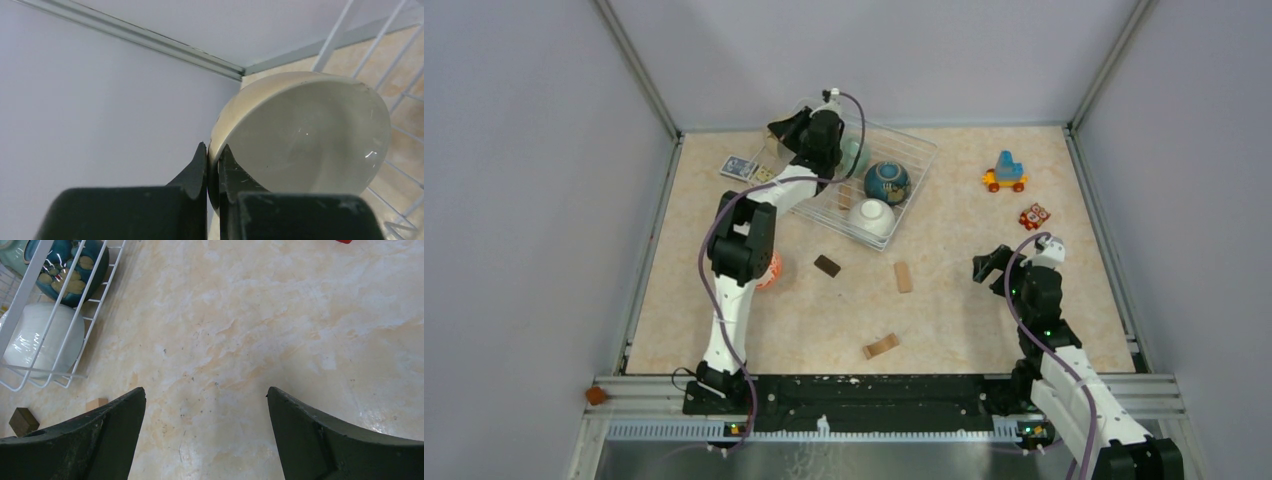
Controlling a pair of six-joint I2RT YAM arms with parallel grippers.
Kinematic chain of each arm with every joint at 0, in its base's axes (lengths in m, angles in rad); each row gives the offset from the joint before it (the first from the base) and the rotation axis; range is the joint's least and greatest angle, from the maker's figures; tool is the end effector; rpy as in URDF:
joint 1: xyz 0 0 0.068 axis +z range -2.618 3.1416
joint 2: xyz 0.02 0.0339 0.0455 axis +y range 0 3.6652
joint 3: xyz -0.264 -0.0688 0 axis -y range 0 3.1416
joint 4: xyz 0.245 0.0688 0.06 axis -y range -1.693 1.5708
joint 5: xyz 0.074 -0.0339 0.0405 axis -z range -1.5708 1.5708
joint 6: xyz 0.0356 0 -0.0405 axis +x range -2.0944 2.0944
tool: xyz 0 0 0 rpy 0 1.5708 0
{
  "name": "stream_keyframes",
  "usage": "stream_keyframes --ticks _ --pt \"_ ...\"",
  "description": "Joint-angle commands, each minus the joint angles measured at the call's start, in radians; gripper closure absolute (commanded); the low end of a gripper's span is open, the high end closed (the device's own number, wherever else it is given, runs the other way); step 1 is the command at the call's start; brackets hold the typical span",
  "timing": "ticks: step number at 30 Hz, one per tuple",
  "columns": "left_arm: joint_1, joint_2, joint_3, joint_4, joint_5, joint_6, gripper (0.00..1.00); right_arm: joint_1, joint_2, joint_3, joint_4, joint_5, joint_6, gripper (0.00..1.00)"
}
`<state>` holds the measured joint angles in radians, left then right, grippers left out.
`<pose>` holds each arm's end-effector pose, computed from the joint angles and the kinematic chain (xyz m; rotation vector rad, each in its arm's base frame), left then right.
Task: Unload the bowls from the dish rack
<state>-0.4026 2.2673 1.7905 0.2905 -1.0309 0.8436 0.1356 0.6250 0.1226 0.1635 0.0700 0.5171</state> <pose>0.4952 -0.1777 0.2398 0.3334 1.7917 1.2110 0.1517 0.0182 0.1662 0.4120 1.8819 0.3731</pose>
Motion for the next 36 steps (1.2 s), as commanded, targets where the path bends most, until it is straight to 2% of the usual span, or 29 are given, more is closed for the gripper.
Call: stream_keyframes --ticks 1,6,11,14,19,24,25,27,29,31,33,36 --pt "-0.015 -0.053 -0.008 0.466 -0.118 0.284 1.00 0.006 0.004 0.032 0.027 0.006 -0.005 0.10" --pt "-0.040 -0.074 -0.014 0.661 -0.126 0.447 1.00 0.006 0.004 0.032 0.027 0.007 -0.005 0.10" --pt "-0.073 -0.118 -0.014 0.727 -0.132 0.508 1.00 0.006 0.001 0.032 0.027 0.004 -0.006 0.10" --pt "-0.099 -0.155 -0.016 0.650 -0.137 0.454 1.00 0.006 -0.001 0.032 0.027 0.003 -0.007 0.10" --pt "-0.153 -0.260 -0.038 0.454 -0.129 0.270 1.00 0.006 -0.005 0.031 0.026 0.000 -0.008 0.10" --pt "-0.192 -0.381 -0.061 0.342 -0.129 0.144 1.00 0.006 -0.010 0.030 0.024 -0.002 -0.009 0.10" --pt "-0.199 -0.403 -0.065 0.298 -0.122 0.093 1.00 0.006 -0.013 0.030 0.024 -0.002 -0.009 0.10" --pt "-0.208 -0.453 -0.055 0.110 -0.082 -0.081 1.00 0.006 -0.017 0.029 0.018 0.004 -0.007 0.10" --pt "-0.209 -0.499 -0.023 -0.221 0.012 -0.338 1.00 0.006 -0.025 0.032 -0.008 0.025 0.006 0.10" --pt "-0.211 -0.550 -0.012 -0.433 0.141 -0.570 1.00 0.006 -0.035 0.049 -0.064 0.066 0.023 0.09" --pt "-0.210 -0.608 -0.054 -0.539 0.288 -0.733 1.00 0.006 -0.047 0.068 -0.120 0.100 0.064 0.05" --pt "-0.211 -0.702 -0.170 -0.550 0.482 -0.882 1.00 0.006 -0.051 0.116 -0.205 0.058 0.118 0.04"
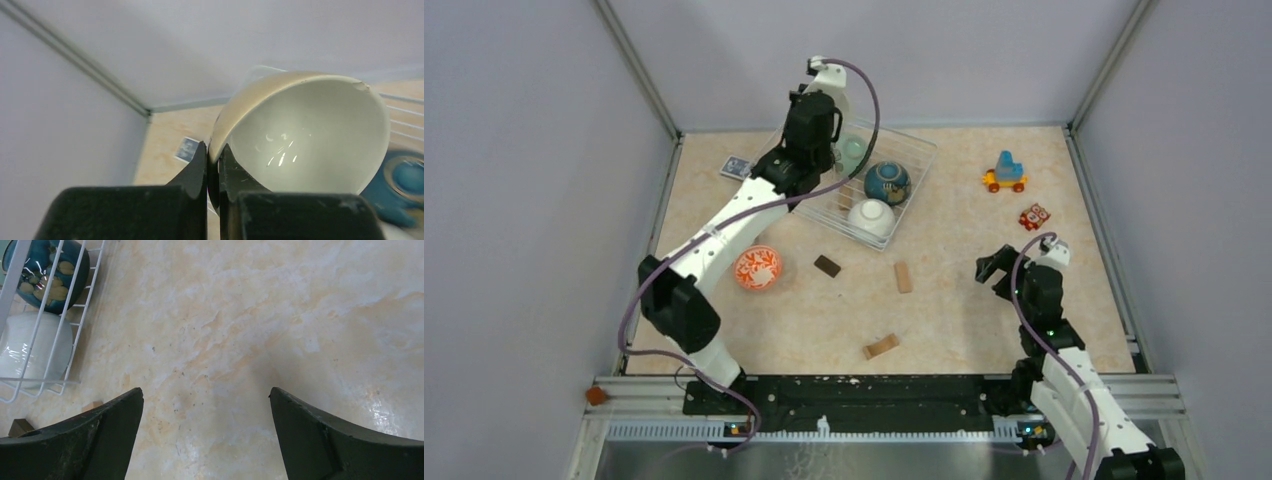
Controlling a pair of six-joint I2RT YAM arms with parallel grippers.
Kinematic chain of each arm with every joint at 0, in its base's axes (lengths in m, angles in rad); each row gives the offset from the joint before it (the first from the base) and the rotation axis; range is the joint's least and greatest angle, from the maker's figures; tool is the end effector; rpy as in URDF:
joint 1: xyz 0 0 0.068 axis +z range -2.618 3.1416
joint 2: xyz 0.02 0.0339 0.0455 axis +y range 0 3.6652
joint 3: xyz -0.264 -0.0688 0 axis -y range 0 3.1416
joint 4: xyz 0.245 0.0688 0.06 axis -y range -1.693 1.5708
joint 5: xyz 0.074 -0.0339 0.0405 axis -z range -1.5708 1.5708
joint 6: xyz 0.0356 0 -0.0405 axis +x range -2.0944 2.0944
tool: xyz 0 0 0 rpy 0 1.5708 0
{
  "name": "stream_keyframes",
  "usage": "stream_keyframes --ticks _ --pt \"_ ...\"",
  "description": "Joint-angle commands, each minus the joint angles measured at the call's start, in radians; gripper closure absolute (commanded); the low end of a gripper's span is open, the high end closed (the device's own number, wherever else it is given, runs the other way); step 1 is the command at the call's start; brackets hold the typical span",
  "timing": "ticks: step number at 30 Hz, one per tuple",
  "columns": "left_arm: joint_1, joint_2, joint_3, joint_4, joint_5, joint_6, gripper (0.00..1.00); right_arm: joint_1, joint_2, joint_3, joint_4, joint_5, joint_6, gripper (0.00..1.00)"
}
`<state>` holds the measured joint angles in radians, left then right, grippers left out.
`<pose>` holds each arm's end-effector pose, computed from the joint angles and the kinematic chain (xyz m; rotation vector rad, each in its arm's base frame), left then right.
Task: Unload the bowls from the dish rack
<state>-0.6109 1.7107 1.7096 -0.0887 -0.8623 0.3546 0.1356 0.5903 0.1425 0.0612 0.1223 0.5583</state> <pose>0.3421 -0.2065 0.4259 0.1400 1.6485 0.5177 0.1480 0.0158 0.1672 0.4920 1.9070 0.3367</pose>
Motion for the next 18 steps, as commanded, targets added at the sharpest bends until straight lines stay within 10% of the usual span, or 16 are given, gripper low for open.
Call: stream_keyframes --ticks 1,18 --pt "-0.003 -0.171 -0.123 -0.175 0.357 -0.427 1.00 0.006 -0.015 0.116 -0.129 -0.025 0.095 0.03" --pt "-0.003 -0.414 -0.570 -0.081 1.049 -0.833 1.00 0.006 -0.066 0.330 -0.256 -0.427 0.139 0.02"
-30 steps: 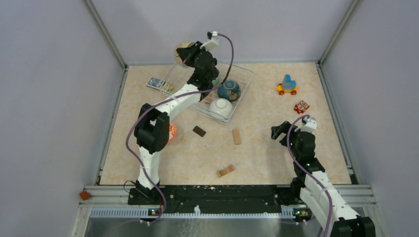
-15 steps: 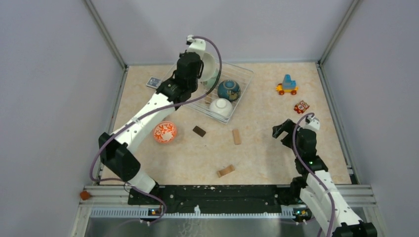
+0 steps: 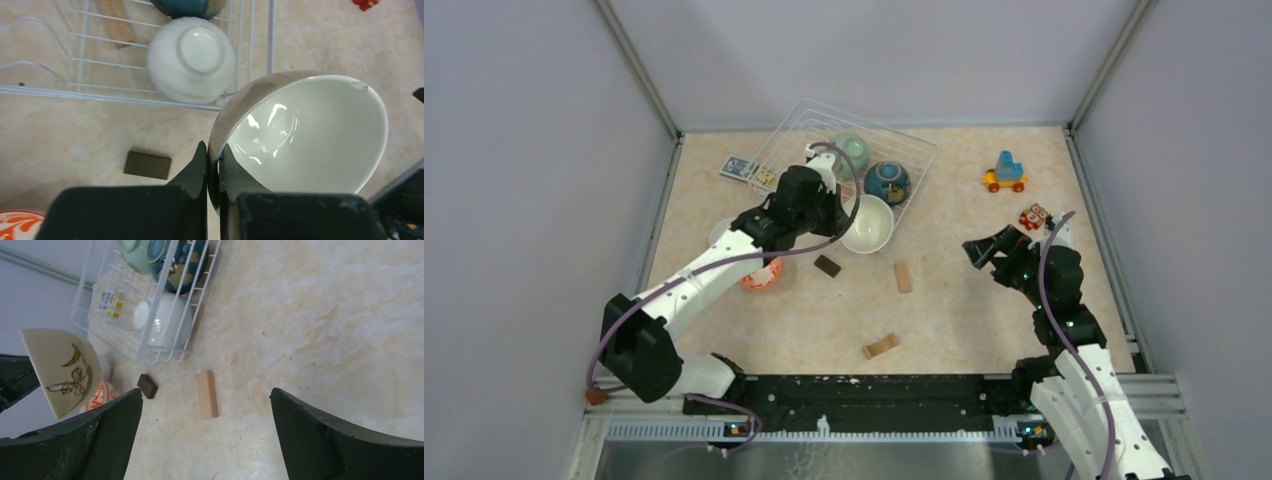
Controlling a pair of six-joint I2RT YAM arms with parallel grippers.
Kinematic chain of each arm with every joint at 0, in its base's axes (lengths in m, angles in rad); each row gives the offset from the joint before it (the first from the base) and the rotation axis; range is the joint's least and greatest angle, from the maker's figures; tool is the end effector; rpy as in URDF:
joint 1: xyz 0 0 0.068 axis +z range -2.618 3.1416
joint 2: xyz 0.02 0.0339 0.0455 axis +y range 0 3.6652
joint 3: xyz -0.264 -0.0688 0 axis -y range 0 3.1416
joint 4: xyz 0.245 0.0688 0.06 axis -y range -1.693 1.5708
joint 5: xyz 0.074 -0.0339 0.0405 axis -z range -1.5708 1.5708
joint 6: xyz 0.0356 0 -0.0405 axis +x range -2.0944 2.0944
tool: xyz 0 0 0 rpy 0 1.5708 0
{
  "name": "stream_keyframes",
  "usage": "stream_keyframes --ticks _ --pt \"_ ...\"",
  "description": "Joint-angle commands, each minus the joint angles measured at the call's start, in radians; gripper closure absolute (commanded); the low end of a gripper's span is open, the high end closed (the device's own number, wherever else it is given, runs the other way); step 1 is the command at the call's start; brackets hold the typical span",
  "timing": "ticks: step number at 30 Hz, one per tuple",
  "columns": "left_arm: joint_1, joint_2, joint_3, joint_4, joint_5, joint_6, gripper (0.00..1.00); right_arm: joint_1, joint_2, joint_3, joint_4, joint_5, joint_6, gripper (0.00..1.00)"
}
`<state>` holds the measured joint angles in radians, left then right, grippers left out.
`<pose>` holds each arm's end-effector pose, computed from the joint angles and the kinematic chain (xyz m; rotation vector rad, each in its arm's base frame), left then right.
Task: Unload the bowls from the dish rack
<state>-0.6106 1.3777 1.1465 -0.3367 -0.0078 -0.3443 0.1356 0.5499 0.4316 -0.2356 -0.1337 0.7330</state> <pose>0.2574 -0.1798 0.3159 0.2860 2.1706 -0.5439 0.1458 0.0247 0.2443 0.4956 1.9242 0.7024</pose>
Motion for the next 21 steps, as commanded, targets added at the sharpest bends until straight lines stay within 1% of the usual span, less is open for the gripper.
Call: stream_keyframes --ticks 1,4,7,10,12,14,18,20,21 --pt "-0.003 -0.080 -0.013 0.169 0.213 -0.149 1.00 0.006 -0.020 0.062 0.025 -0.183 -0.032 0.04" --pt "-0.002 -0.071 -0.028 0.180 0.247 -0.186 1.00 0.005 0.031 0.149 -0.048 -0.218 -0.065 0.11" --pt "-0.003 -0.053 -0.034 0.203 0.270 -0.218 1.00 0.026 0.094 0.231 -0.103 -0.242 -0.107 0.23" --pt "-0.005 -0.023 -0.018 0.201 0.274 -0.244 1.00 0.094 0.141 0.287 -0.134 -0.195 -0.132 0.26" --pt "-0.017 0.003 0.001 0.176 0.223 -0.252 1.00 0.143 0.162 0.323 -0.146 -0.135 -0.142 0.26" --pt "-0.044 0.029 0.029 0.143 0.143 -0.243 1.00 0.196 0.187 0.367 -0.170 -0.067 -0.147 0.26" --pt "-0.135 0.093 0.117 0.076 -0.032 -0.198 1.00 0.327 0.285 0.466 -0.233 0.092 -0.163 0.26" --pt "-0.184 0.126 0.158 0.047 -0.096 -0.182 1.00 0.406 0.353 0.509 -0.268 0.172 -0.171 0.31" --pt "-0.200 0.135 0.172 0.042 -0.122 -0.175 1.00 0.434 0.381 0.528 -0.280 0.202 -0.176 0.32"
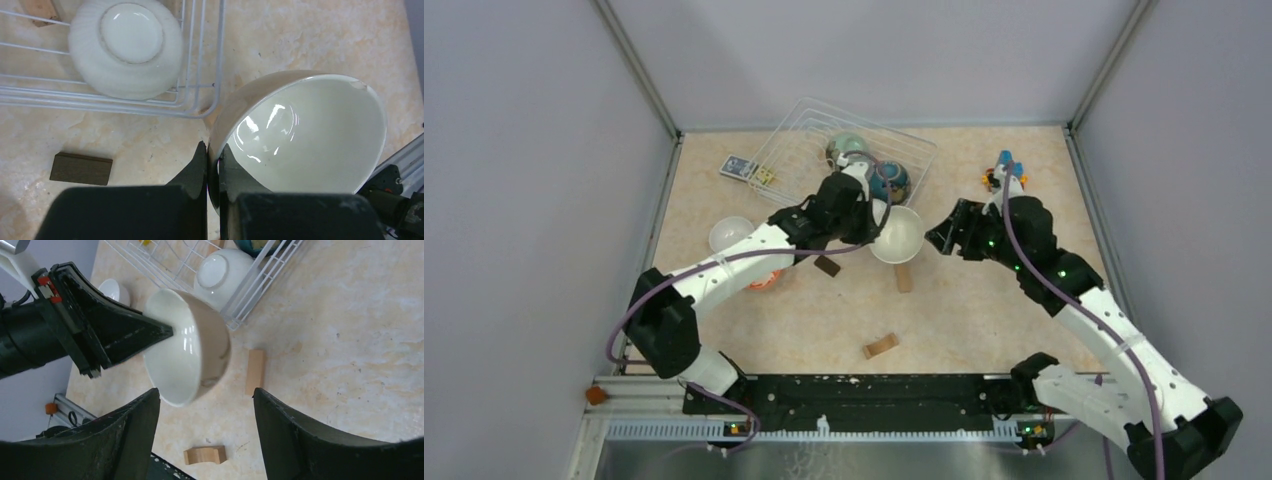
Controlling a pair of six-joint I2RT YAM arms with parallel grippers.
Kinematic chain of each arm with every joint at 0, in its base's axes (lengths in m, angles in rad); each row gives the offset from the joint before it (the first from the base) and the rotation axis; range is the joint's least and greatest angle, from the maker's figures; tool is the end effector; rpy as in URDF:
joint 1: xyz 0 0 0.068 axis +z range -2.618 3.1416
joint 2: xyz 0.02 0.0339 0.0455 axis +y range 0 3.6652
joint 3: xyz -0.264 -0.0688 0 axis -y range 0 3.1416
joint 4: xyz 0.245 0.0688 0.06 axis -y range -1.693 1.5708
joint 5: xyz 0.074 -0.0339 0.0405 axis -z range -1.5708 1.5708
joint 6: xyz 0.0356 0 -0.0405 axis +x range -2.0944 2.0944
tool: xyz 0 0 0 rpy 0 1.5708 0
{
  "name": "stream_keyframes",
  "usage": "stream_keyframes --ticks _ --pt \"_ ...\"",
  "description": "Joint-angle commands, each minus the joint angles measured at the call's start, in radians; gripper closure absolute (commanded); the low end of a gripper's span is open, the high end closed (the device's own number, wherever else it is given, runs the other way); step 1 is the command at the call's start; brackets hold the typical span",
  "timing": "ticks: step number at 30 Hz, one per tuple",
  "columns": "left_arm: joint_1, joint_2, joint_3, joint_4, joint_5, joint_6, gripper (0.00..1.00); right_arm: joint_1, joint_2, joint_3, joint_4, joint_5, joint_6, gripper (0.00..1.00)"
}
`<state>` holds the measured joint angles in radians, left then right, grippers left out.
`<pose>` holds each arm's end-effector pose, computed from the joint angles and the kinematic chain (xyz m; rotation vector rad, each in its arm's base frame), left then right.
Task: Unload the bowls from the dish rack
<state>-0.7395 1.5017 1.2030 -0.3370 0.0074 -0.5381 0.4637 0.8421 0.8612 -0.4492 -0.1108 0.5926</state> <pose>0.2523 -0.2305 0.2970 0.2356 2.2893 -0.6996 0.1659 0.0874 0.3295 0.0603 2.0858 0.7740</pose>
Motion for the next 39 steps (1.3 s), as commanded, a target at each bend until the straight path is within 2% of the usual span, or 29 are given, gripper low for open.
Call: stream_keyframes --ticks 1,6,10,17,19,20,21,23,25,32,38,39 --pt "-0.085 0.019 0.126 0.041 -0.158 0.025 1.00 0.129 0.110 0.112 -0.073 0.203 -0.039 0.33" --pt "-0.127 0.058 0.177 0.024 -0.206 0.043 1.00 0.177 0.170 0.130 -0.077 0.290 -0.038 0.43" --pt "-0.140 0.074 0.196 0.024 -0.209 0.044 1.00 0.191 0.202 0.144 -0.103 0.363 -0.035 0.47" --pt "-0.148 0.078 0.182 0.053 -0.144 0.026 0.98 0.196 0.222 0.118 -0.096 0.412 -0.040 0.77" --pt "-0.147 0.070 0.169 0.073 -0.121 0.022 0.91 0.195 0.221 0.100 -0.083 0.423 -0.039 0.90" --pt "-0.147 0.065 0.163 0.081 -0.110 0.020 0.84 0.195 0.218 0.091 -0.075 0.428 -0.039 0.97" --pt "-0.147 0.061 0.160 0.087 -0.100 0.020 0.77 0.196 0.215 0.081 -0.069 0.442 -0.040 1.00" --pt "-0.146 0.053 0.155 0.099 -0.074 0.028 0.67 0.194 0.203 0.065 -0.063 0.478 -0.030 1.00" --pt "-0.146 0.046 0.149 0.109 -0.049 0.036 0.60 0.194 0.188 0.049 -0.059 0.522 -0.021 1.00" --pt "-0.142 -0.006 0.111 0.139 0.018 0.069 0.49 0.181 0.161 0.004 -0.051 0.626 -0.009 1.00" --pt "-0.135 -0.091 0.069 0.154 0.002 0.100 0.26 0.070 0.192 -0.035 -0.011 0.533 -0.001 1.00" --pt "-0.134 -0.107 0.059 0.154 -0.034 0.103 0.21 0.041 0.199 -0.042 -0.001 0.507 -0.001 1.00"
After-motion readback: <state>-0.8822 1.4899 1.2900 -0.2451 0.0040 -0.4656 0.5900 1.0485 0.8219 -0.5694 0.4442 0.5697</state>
